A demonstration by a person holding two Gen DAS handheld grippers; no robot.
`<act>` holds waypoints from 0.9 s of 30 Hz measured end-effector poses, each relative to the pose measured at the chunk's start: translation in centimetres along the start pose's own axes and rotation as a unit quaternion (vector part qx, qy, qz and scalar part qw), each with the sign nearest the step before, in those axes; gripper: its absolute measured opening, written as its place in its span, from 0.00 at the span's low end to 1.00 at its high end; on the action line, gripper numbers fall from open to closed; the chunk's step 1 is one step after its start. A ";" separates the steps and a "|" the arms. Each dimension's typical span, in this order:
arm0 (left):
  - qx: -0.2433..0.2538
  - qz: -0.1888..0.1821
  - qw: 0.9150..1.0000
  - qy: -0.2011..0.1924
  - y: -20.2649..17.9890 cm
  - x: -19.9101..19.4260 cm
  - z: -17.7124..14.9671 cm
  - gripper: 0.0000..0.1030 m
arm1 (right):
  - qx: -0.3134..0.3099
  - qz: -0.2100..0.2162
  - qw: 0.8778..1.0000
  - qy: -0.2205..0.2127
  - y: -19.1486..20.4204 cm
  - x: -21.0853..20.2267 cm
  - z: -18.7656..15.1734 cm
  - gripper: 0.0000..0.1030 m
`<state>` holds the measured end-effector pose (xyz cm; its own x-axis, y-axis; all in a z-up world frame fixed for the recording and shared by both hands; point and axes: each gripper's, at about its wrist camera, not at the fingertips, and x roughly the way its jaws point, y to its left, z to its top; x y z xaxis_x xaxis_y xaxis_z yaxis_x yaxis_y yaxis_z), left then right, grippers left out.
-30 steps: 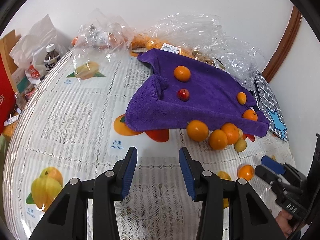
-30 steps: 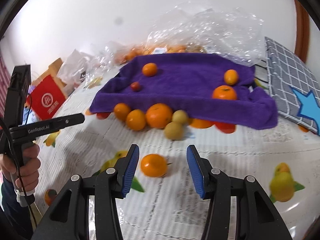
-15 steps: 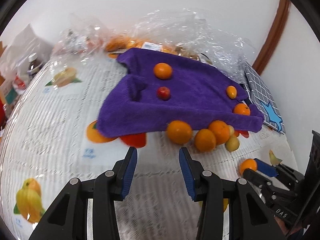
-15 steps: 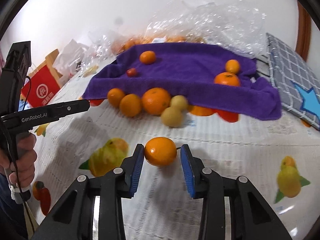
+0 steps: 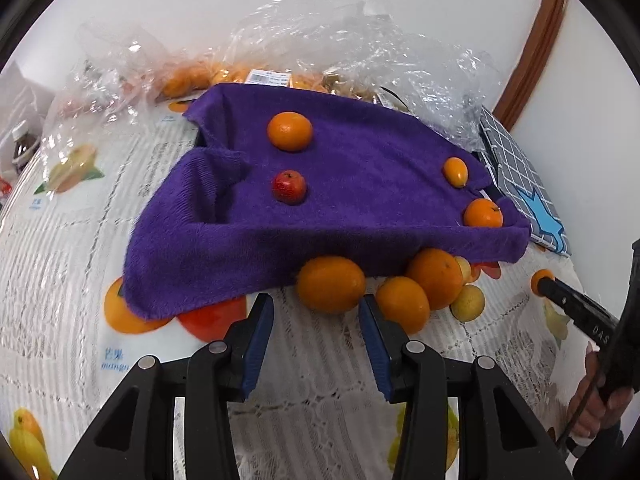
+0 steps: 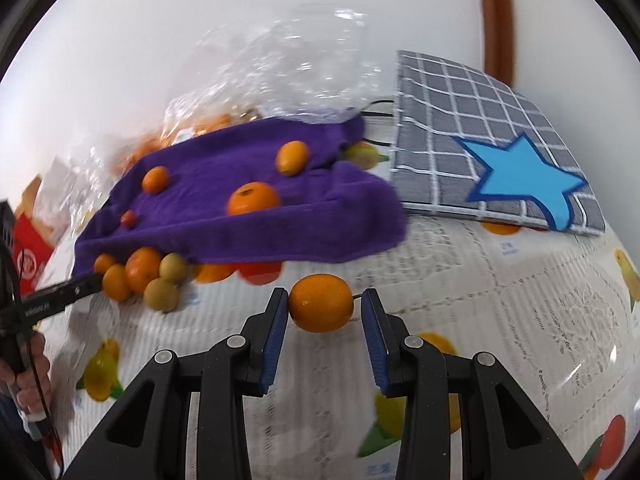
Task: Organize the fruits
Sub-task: 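Close the left tool on a large orange while the right tool holds its orange, then carry the right tool's orange over the towel while the left tool carries its orange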
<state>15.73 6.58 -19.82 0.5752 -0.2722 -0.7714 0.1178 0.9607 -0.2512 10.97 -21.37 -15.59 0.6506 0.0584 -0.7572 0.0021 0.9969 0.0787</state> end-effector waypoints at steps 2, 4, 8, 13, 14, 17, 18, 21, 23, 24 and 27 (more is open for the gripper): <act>0.002 0.000 1.000 -0.003 -0.1 0.2 0.1 0.42 | 0.017 0.004 1.000 -0.003 -0.6 0.2 0.1 0.37; 0.005 0.002 1.000 -0.005 -0.3 0.3 0.1 0.42 | 0.027 0.006 1.000 -0.006 -1.1 0.3 0.1 0.37; 0.003 -0.001 1.000 -0.010 -0.4 0.4 0.1 0.42 | 0.035 0.011 0.999 -0.009 -1.5 0.3 0.1 0.37; 0.018 0.006 1.000 -0.014 -0.9 0.6 0.1 0.36 | 0.031 0.013 0.999 -0.012 -1.2 0.3 0.0 0.36; 0.017 0.006 1.000 -0.015 -0.9 0.6 0.0 0.36 | 0.028 0.016 0.999 -0.014 -1.1 0.2 -0.1 0.37; 0.014 0.006 1.000 -0.017 -0.8 0.5 0.0 0.36 | 0.019 0.025 0.999 -0.016 -0.8 0.2 -0.1 0.37; 0.013 0.009 1.000 -0.017 -0.8 0.5 0.0 0.36 | 0.019 0.025 0.999 -0.016 -0.8 0.2 -0.1 0.37; 0.006 0.014 1.000 -0.020 -0.6 0.5 0.0 0.36 | 0.023 0.026 0.999 -0.012 -0.9 0.3 -0.2 0.37; 0.000 0.021 1.000 -0.022 -0.4 0.5 0.1 0.36 | 0.023 0.028 0.999 -0.011 -0.9 0.4 -0.2 0.37; -0.003 0.021 1.000 -0.023 -0.3 0.4 0.1 0.36 | 0.022 0.028 0.999 -0.009 -0.9 0.4 -0.1 0.37; -0.006 0.023 0.999 -0.024 -0.1 0.4 0.2 0.36 | 0.017 0.029 0.999 -0.005 -0.7 0.6 -0.1 0.37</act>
<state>16.05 6.39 -19.98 0.6183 -0.2239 -0.7534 0.0796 0.9715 -0.2234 11.28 -22.04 -16.17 0.6584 0.1145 -0.7439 -0.0104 0.9896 0.1431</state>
